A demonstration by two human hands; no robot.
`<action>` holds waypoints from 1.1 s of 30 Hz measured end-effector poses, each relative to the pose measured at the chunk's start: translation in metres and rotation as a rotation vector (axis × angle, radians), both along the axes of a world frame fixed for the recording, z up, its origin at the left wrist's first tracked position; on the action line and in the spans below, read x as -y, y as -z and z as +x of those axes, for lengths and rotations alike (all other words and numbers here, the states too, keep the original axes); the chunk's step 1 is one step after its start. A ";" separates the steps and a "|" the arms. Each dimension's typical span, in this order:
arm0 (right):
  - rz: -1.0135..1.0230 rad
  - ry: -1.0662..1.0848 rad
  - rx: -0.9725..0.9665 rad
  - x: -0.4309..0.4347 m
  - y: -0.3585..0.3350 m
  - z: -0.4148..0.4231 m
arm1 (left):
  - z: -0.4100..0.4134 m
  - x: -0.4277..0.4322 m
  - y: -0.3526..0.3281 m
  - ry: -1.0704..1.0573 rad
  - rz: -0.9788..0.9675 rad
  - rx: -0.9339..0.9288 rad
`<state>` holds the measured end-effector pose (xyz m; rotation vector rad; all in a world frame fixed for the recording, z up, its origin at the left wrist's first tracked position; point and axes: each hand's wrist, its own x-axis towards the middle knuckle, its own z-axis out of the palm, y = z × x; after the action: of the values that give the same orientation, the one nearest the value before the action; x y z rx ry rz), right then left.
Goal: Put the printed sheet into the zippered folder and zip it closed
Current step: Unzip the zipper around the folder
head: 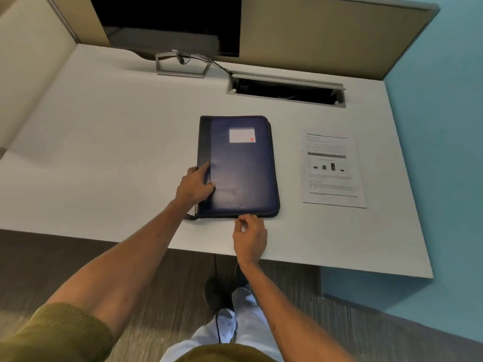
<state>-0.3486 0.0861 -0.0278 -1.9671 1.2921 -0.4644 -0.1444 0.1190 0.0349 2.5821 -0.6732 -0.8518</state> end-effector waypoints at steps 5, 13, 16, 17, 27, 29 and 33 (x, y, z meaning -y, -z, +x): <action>-0.019 0.000 0.006 -0.004 0.002 0.003 | 0.005 -0.044 0.005 -0.025 -0.001 -0.036; -0.063 -0.081 -0.043 -0.039 0.001 0.025 | -0.003 -0.051 0.017 -0.131 0.061 -0.043; -0.031 -0.158 -0.027 -0.057 0.002 0.040 | -0.004 -0.052 0.020 -0.153 0.045 -0.064; -0.011 -0.161 -0.016 -0.062 0.002 0.044 | -0.004 -0.052 0.021 -0.160 0.039 -0.063; 0.055 -0.205 0.015 -0.062 0.010 0.045 | -0.004 -0.049 0.027 -0.154 0.004 -0.077; 0.072 -0.189 0.013 -0.074 0.008 0.052 | -0.003 -0.048 0.026 -0.159 -0.003 -0.075; 0.085 -0.136 0.016 -0.086 0.008 0.055 | 0.002 -0.049 0.028 -0.164 -0.003 -0.085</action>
<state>-0.2934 0.1720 -0.0363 -1.9607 1.1416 -0.3520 -0.1428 0.1679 0.0068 2.5408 -0.4309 -0.8994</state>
